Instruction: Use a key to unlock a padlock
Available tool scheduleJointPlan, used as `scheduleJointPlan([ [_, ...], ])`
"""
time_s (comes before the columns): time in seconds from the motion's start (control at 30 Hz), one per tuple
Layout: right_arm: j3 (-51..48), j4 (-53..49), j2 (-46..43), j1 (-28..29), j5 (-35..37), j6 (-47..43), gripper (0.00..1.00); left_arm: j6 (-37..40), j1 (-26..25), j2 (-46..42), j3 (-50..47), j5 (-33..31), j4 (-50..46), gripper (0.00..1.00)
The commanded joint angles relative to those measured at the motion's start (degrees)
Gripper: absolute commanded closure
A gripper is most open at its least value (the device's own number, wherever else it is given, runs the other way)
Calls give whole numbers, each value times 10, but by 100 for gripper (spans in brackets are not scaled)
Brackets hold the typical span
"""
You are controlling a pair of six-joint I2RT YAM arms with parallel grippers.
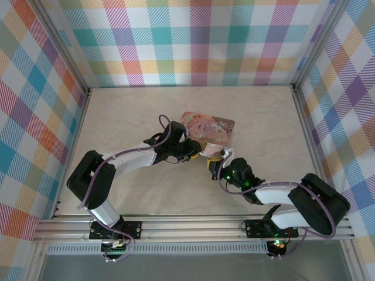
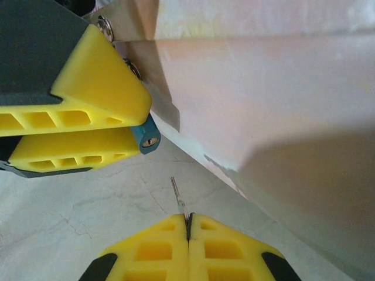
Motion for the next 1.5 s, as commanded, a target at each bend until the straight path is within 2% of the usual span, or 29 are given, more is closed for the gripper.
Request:
scheduleJointPlan([
  [0.0, -7, 68, 14, 1, -5, -10, 100, -31, -7, -24, -2, 35, 36, 75],
  [0.23, 5, 80, 24, 1, -17, -14, 100, -33, -7, -23, -1, 36, 35, 75],
  [0.6, 5, 74, 8, 1, 18, -27, 100, -33, -8, -20, -2, 37, 34, 75],
  [1.47, 24, 85, 25, 1, 8, -27, 100, -32, -8, -18, 0, 38, 30, 75],
])
